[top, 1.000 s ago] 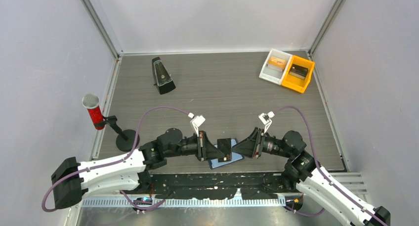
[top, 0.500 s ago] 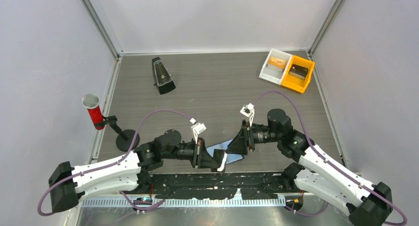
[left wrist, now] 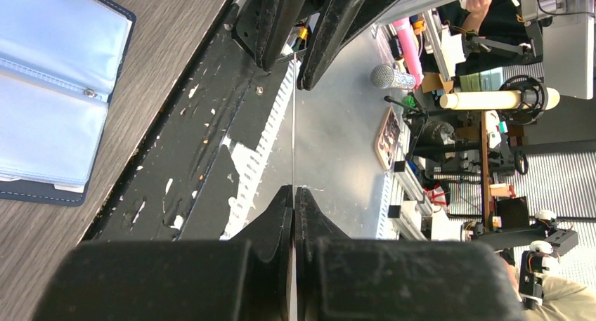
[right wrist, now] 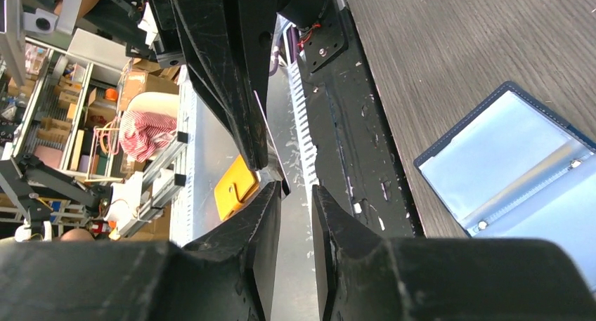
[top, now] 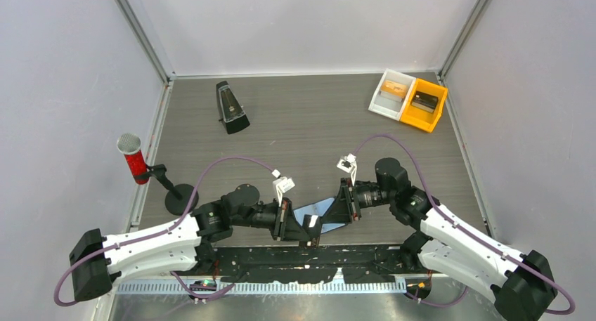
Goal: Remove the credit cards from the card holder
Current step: Place the credit card in the storage box.
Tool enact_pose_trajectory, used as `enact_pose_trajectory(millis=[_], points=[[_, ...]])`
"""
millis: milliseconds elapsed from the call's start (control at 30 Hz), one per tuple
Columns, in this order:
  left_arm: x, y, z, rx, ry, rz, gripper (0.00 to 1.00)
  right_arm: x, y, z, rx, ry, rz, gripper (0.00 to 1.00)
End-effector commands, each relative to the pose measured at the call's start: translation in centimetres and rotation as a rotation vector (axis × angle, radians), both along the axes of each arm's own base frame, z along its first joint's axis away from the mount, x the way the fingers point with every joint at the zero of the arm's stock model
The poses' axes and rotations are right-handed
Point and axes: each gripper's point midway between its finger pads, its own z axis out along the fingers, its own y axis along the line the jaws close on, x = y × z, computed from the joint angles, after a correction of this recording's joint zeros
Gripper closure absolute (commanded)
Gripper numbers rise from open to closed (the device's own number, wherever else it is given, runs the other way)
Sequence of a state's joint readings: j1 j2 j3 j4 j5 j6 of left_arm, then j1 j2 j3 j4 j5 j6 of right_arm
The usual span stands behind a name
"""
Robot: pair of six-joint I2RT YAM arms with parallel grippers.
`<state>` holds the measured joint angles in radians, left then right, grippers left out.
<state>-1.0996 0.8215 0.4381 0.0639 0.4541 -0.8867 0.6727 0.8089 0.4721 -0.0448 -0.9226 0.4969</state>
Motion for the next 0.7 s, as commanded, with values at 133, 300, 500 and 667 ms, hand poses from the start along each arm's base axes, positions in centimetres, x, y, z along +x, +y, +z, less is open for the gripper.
enact_pose_trajectory(millis=[133, 300, 500, 667], points=[[-0.3, 0.0, 0.8, -0.034, -0.030, -0.021, 1.00, -0.6, 0.5, 1.5, 0.101, -0.009, 0.046, 0.66], [-0.4, 0.0, 1.1, -0.048, -0.025, -0.026, 1.00, -0.8, 0.7, 2.6, 0.157, -0.008, 0.061, 0.67], [-0.2, 0.0, 1.0, -0.057, -0.028, -0.013, 1.00, -0.7, 0.9, 3.5, 0.189, -0.022, 0.055, 0.79], [0.1, 0.0, 0.4, -0.037, -0.036, -0.001, 1.00, -0.9, 0.8, 4.2, 0.227, -0.039, 0.066, 0.94]])
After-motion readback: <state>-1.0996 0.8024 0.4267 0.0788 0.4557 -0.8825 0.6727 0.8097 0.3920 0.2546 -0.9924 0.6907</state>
